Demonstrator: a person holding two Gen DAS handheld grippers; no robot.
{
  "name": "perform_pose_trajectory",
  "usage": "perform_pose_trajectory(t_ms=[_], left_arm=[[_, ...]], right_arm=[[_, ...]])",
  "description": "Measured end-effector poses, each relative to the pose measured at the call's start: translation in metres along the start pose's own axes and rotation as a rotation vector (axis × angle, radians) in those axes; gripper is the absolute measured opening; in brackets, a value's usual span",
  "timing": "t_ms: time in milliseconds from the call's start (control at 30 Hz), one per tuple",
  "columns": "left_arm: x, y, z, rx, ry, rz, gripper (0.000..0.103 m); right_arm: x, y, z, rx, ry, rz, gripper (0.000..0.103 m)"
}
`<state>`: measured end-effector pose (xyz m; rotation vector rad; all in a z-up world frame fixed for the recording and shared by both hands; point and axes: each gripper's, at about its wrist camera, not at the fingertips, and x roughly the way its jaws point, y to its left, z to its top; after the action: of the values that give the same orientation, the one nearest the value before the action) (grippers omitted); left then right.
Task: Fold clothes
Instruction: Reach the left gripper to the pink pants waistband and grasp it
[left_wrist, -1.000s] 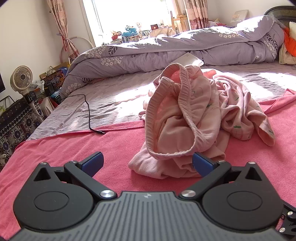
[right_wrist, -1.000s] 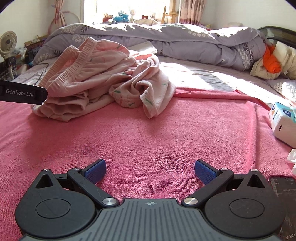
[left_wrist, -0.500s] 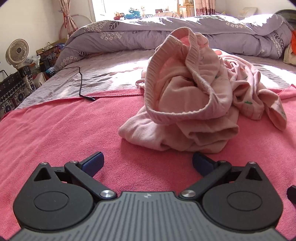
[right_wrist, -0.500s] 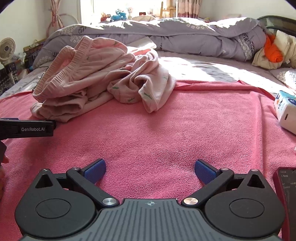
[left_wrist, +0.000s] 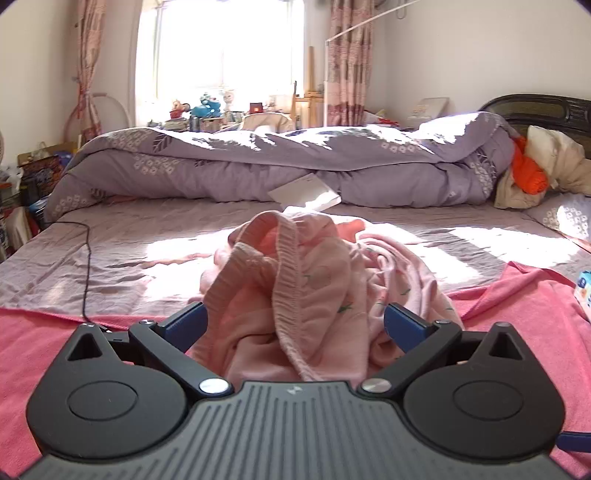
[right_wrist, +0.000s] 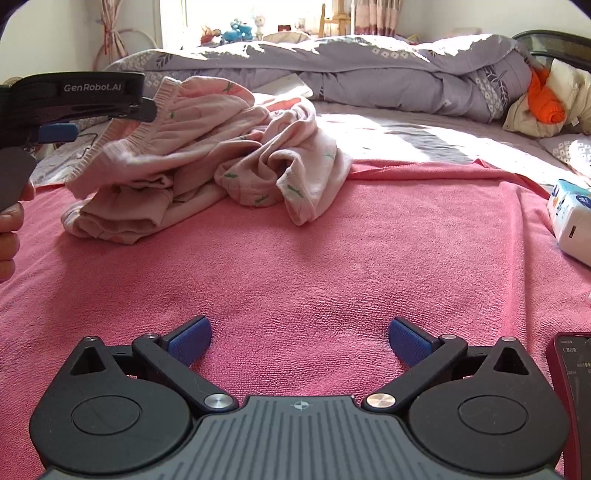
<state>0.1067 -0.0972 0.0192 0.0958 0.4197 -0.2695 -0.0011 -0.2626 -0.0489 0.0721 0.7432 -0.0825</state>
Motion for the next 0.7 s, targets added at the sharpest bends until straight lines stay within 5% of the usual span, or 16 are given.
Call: perform_pose_trajectory(t_ms=[167,200,467,700], left_arm=[[0.044,-0.028,-0.024,0.173,0.202,0.253,0.103],[0.045,-0.028,-0.029,0.172,0.208,0.248,0.103],[0.022,-0.027,-0.014,0.072,0.120,0.224,0.042],[0.017,-0.021,0.010,-0.046,0.101,0.239,0.027]], right_arm=[[0.000,0.000,0.000,0.003,-0.002,0.002,0.103],[0.000,0.000,-0.001,0.004,-0.003,0.003,0.103],[0.000,-0.003,-0.001,0.019,-0.011,0.013,0.103],[-0.002,-0.012,-0.001,0.073,-0.030,0.032,0.102]])
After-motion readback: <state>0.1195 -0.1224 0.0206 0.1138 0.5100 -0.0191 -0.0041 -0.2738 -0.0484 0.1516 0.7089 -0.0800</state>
